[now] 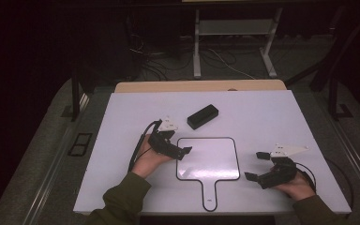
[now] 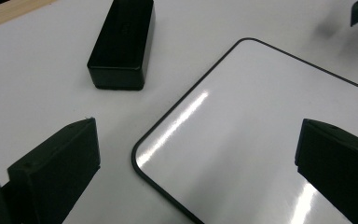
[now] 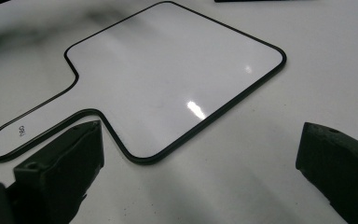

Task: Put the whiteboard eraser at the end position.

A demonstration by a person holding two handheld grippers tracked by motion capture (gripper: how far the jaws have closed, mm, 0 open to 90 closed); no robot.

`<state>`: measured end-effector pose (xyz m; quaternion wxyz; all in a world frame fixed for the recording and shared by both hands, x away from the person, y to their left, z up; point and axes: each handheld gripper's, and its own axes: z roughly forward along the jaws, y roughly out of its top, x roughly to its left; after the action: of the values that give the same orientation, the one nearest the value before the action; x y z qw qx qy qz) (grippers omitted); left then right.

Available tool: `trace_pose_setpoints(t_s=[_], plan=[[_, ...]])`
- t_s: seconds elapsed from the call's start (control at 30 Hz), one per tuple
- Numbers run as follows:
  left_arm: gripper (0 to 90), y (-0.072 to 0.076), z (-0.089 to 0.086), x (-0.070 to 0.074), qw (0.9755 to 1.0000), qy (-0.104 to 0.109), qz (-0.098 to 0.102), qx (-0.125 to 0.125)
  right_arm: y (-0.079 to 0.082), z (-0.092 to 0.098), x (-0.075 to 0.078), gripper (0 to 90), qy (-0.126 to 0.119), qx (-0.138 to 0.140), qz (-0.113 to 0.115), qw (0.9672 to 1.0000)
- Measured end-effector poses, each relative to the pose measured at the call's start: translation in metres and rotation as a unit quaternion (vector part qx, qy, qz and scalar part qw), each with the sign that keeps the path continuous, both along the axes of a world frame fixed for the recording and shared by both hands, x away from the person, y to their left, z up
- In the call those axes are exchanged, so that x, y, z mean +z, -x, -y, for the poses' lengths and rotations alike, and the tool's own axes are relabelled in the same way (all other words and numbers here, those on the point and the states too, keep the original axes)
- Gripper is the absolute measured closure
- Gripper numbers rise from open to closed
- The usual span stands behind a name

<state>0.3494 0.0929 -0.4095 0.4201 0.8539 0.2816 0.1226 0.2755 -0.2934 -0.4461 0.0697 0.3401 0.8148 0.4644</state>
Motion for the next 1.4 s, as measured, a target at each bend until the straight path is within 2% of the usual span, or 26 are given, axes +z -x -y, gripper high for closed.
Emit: trace_pose_setpoints(t_s=[0.17,0.27,0.4,0.67,1.07,1.13,1.4], plan=[[0.0,0.014,-0.009,-0.002,1.0,0.007,-0.001,-0.001,0.001,0.001,0.001,0.0,-0.001,-0.002,0.001,1.0],[0.0,0.023,-0.015,-0.003,0.9998,0.018,0.007,0.001,0.001,0.001,0.0,0.0,-0.001,-0.004,0.003,1.0],[0.0,0.035,-0.026,-0.007,0.9996,0.026,0.013,0.0,0.001,0.001,0.0,0.0,-0.001,-0.006,0.003,1.0],[0.0,0.055,-0.05,-0.015,0.999,0.042,0.014,0.001,0.001,0.001,0.0,0.0,0.001,-0.006,0.003,1.0],[0.0,0.067,-0.073,-0.028,0.9986,0.044,-0.005,0.029,0.002,0.0,0.0,0.0,0.003,-0.007,0.003,1.0],[0.0,0.068,-0.074,-0.03,0.9983,0.048,-0.007,0.031,0.001,0.0,0.0,0.0,0.004,-0.008,0.002,1.0],[0.0,0.069,-0.075,-0.031,0.9986,0.045,-0.01,0.028,0.002,0.0,0.0,0.0,0.006,-0.007,0.005,0.9999]])
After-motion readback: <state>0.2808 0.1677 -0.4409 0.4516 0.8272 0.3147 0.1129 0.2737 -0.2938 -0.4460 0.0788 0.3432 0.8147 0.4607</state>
